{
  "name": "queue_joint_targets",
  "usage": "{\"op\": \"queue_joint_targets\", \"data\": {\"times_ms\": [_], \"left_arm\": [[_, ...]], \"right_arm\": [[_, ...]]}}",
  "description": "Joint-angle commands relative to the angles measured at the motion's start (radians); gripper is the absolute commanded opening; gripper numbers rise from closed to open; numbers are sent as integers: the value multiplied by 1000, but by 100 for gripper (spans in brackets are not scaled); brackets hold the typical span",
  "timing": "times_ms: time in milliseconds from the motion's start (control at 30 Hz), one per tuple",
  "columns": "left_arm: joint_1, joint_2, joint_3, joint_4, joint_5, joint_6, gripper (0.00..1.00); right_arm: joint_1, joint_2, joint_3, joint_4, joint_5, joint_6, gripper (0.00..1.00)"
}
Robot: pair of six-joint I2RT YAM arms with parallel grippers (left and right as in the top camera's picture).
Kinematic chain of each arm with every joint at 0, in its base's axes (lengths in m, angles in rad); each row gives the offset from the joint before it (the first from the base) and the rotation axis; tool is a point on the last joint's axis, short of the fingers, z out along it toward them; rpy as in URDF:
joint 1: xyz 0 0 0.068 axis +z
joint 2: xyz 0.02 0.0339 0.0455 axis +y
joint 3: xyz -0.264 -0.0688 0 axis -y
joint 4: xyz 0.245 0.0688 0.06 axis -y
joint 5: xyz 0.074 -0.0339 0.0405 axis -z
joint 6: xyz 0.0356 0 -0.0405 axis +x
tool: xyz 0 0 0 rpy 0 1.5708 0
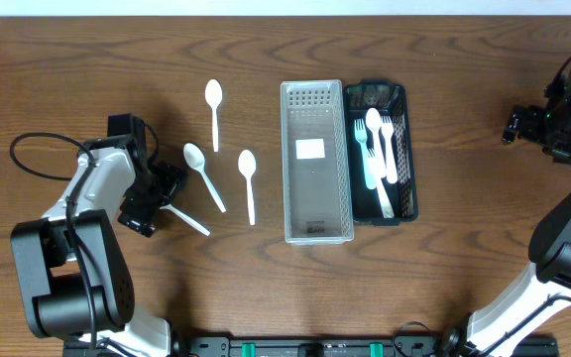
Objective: Pack container
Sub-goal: 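Lower the left gripper and close it on the lower-left white spoon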
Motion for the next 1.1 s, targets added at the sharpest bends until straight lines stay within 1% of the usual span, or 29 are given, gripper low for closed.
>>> {"op": "queue_joint_targets", "data": {"times_ms": [0,233,533,800,1067], "left_arm": [[-2,6,-18,8,3,21,98],[-2,6,-60,53,3,20,98],[-2,6,-69,61,-5,20,98],[-2,7,-106,140,-19,24,98],[-2,7,-134,134,-20,24,98]], "right_arm": [[-6,-5,-1,2,1,-11,99],[-6,-5,-1,2,0,-11,99],[-6,-5,-1,2,0,-11,99],[-6,-4,-1,2,1,-11,99],[-6,-5,-1,2,0,-11,99]]}}
